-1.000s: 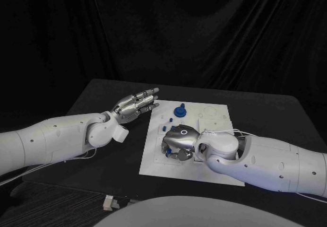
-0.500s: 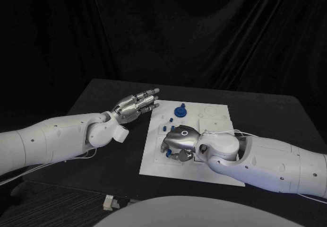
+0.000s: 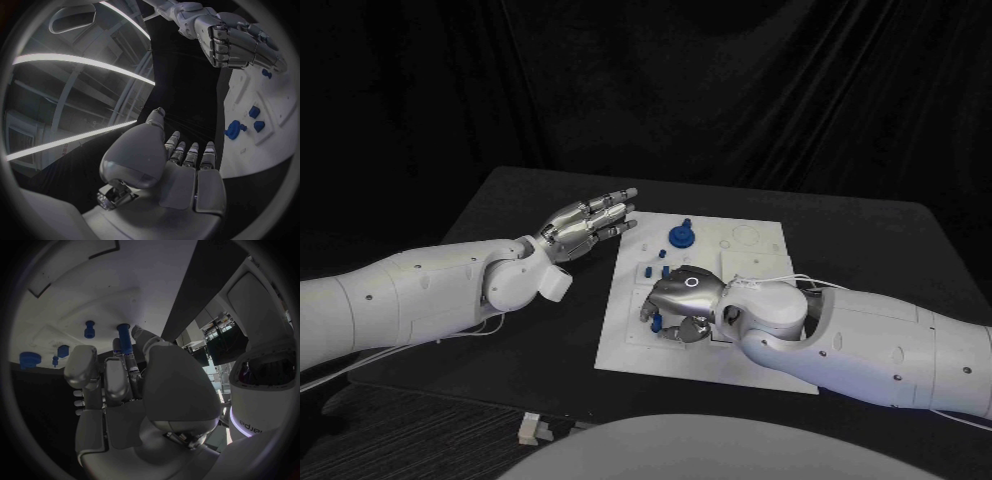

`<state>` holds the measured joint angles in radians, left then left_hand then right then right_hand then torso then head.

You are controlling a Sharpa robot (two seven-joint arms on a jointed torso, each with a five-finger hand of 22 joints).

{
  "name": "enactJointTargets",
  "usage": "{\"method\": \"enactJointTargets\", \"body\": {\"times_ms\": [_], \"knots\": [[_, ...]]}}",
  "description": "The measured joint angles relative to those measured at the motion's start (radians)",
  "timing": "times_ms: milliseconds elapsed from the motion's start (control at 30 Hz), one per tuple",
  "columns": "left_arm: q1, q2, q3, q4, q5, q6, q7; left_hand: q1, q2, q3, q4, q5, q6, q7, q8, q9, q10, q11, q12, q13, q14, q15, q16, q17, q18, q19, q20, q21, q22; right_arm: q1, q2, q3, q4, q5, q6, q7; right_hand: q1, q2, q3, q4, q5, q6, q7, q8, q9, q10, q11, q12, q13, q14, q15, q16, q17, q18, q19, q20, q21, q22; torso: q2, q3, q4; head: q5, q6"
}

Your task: Assemble the parts on the task board

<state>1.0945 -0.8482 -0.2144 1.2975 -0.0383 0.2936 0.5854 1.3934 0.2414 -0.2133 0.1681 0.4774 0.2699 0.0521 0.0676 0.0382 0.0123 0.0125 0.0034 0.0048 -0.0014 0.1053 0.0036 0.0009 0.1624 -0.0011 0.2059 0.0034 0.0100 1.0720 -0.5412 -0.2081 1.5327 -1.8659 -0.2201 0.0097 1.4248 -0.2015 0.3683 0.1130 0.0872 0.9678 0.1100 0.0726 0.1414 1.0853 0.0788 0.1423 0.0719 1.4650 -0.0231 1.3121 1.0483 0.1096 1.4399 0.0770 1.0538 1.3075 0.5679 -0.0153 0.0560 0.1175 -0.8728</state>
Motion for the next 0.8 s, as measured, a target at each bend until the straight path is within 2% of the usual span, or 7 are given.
{"method": "enactJointTargets", "body": {"times_ms": [200, 367, 533, 667, 733, 800], "knots": [[0.0, 0.0, 0.0, -0.001, 0.0, 0.0, -0.003, 0.0, 0.0, 0.0, 0.0, 0.0, 0.0, 0.0, 0.0, 0.0, 0.0, 0.0, 0.0, 0.0, 0.0, 0.0, 0.0, 0.0, 0.0, 0.0, 0.0, 0.0, 0.0, 0.0, -0.004, 0.0, 0.0, -0.001, 0.003, 0.0, -0.004, 0.004, -0.034, 0.006, 0.0, -0.018, -0.004, 0.0, 0.0, -0.021, 0.004, -0.003, -0.001, 0.0, 0.0, -0.003, -0.005, 0.0, -0.003, 0.003, -0.005, 0.0, 0.0, 0.0, 0.0, 0.0, 0.0], [0.0, 0.001, 0.0, -0.001, 0.0, 0.001, -0.006, 0.0, 0.0, 0.0, 0.0, 0.0, 0.0, 0.0, 0.0, 0.0, 0.0, 0.0, 0.0, 0.0, 0.0, 0.0, 0.0, 0.0, 0.0, 0.0, 0.0, 0.0, 0.0, 0.0, -0.01, 0.0, 0.001, -0.001, 0.003, 0.0, -0.002, 0.006, -0.094, 0.011, -0.004, -0.039, -0.018, 0.0, -0.001, -0.097, 0.013, -0.011, -0.005, -0.002, 0.002, -0.012, -0.017, 0.0, -0.011, 0.004, -0.028, 0.0, 0.0, 0.0, -0.0001, 0.001, 0.0], [-0.001, 0.001, 0.0, -0.001, 0.0, 0.001, -0.008, 0.0, 0.0, 0.0, 0.0, 0.0, 0.0, 0.0, 0.0, 0.0, 0.0, 0.0, 0.0, 0.0, 0.0, 0.0, 0.0, 0.0, 0.0, 0.0, 0.0, 0.0, 0.0, 0.0, -0.016, 0.0, 0.001, -0.001, 0.002, -0.001, 0.023, 0.029, -0.164, 0.036, -0.004, -0.107, -0.037, -0.003, -0.018, -0.177, 0.022, -0.011, -0.005, -0.016, 0.006, -0.023, -0.037, 0.0, -0.023, 0.009, -0.065, 0.0, 0.0, 0.0, -0.0001, 0.002, 0.0], [-0.001, 0.001, 0.0, -0.002, 0.0, 0.001, -0.01, 0.0, 0.0, 0.0, 0.0, 0.0, 0.0, 0.0, 0.0, 0.0, 0.0, 0.0, 0.0, 0.0, 0.0, 0.0, 0.0, 0.0, 0.0, 0.0, 0.0, 0.0, 0.0, 0.0, -0.021, 0.0, 0.002, -0.001, -0.004, -0.002, 0.052, 0.022, -0.193, 0.065, -0.004, -0.154, -0.05, -0.003, -0.036, -0.215, 0.024, -0.007, -0.005, -0.016, 0.006, -0.023, -0.039, 0.0, -0.023, 0.009, -0.068, 0.0, 0.0, 0.0001, -0.0001, 0.002, 0.0], [-0.001, 0.001, 0.0, -0.003, 0.0, 0.002, -0.01, 0.0, 0.0, 0.0, 0.0, 0.0, 0.0, 0.0, 0.0, 0.0, 0.0, 0.0, 0.0, 0.0, 0.0, 0.0, 0.0, 0.0, 0.0, 0.0, 0.0, 0.0, 0.0, 0.0, -0.023, 0.0, 0.002, -0.002, -0.013, -0.002, 0.058, 0.017, -0.203, 0.078, -0.004, -0.179, -0.05, -0.003, -0.046, -0.223, 0.026, 0.0, -0.005, -0.017, 0.008, -0.023, -0.039, 0.0, -0.023, 0.009, -0.071, 0.0, 0.0, 0.0001, -0.0001, 0.002, 0.0], [-0.001, 0.001, 0.0, -0.003, 0.0, 0.002, -0.011, 0.0, 0.0, 0.0, 0.0, 0.0, 0.0, 0.0, 0.0, 0.0, 0.0, 0.0, 0.0, 0.0, 0.0, 0.0, 0.0, 0.0, 0.0, 0.0, 0.0, 0.0, 0.0, 0.0, -0.029, 0.0, 0.006, -0.002, -0.03, -0.002, 0.072, 0.01, -0.209, 0.1, -0.004, -0.241, -0.056, -0.009, -0.06, -0.243, 0.027, 0.006, -0.005, -0.019, 0.01, -0.023, -0.04, 0.0, -0.023, 0.009, -0.072, 0.0, 0.0, 0.0001, -0.0001, 0.002, 0.0]]}}
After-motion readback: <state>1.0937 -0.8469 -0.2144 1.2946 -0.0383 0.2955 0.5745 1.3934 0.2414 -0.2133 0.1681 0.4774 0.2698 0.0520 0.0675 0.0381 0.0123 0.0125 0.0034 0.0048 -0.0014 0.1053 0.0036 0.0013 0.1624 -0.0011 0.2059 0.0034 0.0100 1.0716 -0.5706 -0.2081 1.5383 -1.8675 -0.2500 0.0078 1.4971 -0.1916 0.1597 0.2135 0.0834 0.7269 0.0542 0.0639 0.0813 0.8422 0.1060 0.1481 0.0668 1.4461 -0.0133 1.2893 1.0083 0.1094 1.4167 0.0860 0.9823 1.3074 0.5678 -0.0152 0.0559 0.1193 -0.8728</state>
